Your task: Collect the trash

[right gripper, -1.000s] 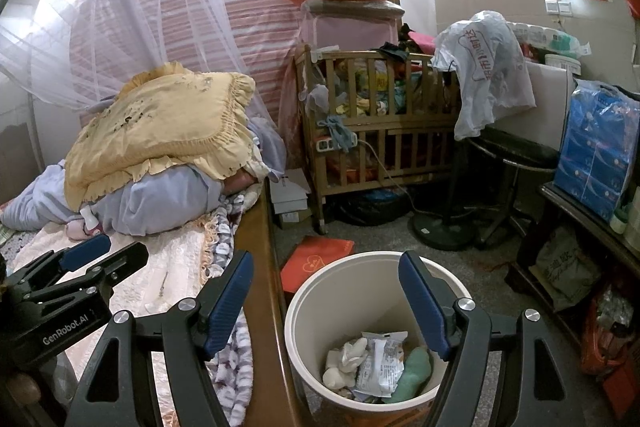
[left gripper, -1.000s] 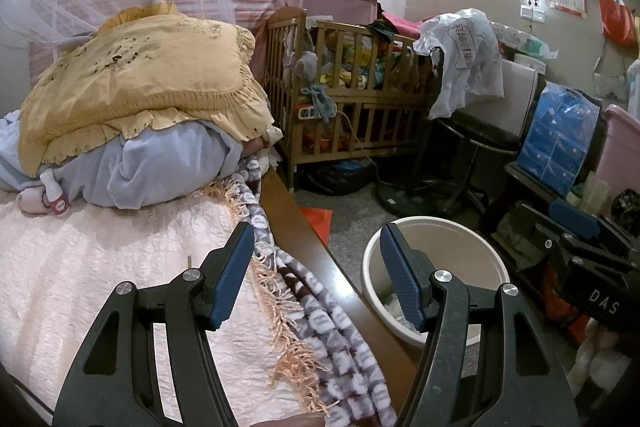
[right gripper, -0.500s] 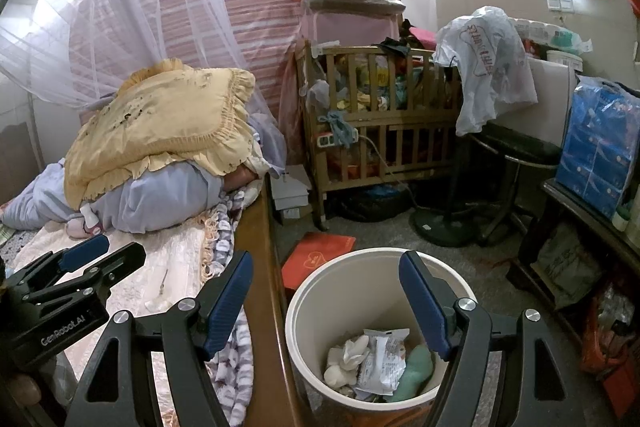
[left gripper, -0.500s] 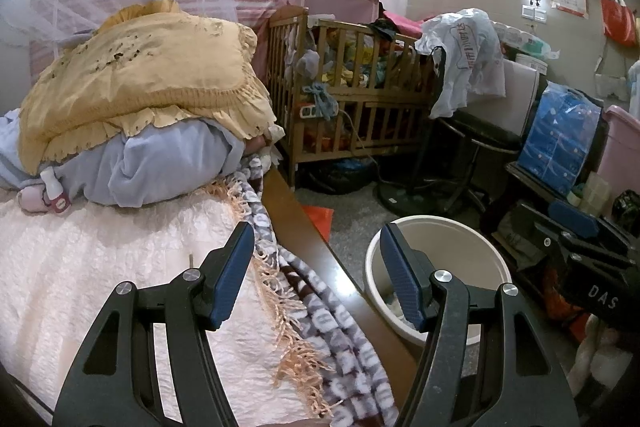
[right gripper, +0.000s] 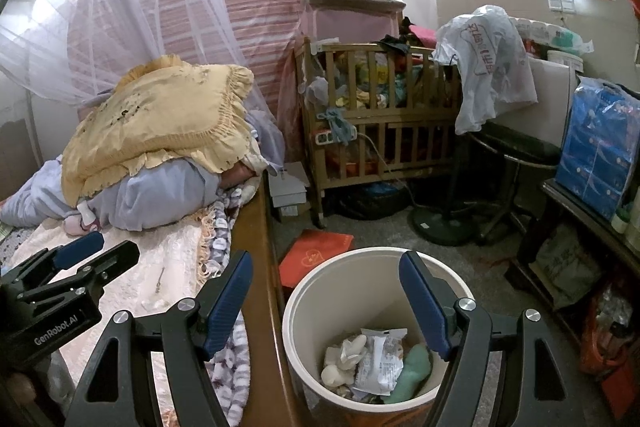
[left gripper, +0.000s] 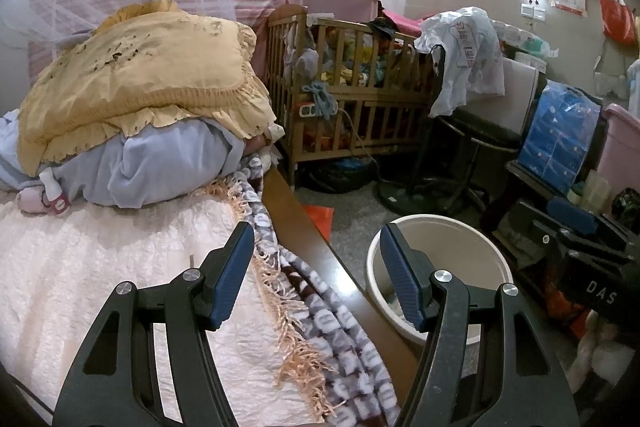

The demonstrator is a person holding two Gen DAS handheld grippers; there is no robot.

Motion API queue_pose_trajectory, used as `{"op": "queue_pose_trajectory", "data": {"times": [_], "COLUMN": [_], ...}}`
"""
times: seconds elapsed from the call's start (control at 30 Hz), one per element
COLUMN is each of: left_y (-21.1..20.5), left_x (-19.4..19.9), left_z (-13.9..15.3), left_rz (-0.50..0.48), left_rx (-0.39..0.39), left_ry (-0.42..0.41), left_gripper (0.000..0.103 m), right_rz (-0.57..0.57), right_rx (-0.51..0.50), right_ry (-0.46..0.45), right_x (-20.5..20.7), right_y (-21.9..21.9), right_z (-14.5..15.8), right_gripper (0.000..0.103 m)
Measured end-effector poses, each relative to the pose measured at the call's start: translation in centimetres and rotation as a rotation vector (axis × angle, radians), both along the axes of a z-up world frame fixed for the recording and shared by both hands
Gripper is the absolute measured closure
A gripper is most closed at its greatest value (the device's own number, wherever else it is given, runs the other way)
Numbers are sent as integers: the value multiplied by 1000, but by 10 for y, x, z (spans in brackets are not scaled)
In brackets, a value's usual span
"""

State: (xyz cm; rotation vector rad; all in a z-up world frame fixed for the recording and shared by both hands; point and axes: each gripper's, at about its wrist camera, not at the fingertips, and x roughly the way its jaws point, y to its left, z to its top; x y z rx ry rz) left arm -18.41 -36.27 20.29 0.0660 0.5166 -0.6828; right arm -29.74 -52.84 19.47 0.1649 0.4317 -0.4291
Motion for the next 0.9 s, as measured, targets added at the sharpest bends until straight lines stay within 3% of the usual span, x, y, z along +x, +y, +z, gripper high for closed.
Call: {"op": "queue_pose_trajectory", "data": {"times": [0.9], "left_y": [0], "left_x": [0], "left_z": [-1], "left_rz": [1], "left_rx": [1], "left_ry": [3], "left_gripper": [39], "right_rz": [2], "right_rx": [-2], "right_ry": [4], "right_x": [0], "right_y": [-2], "right_z": [-2], "right_gripper": [29]}}
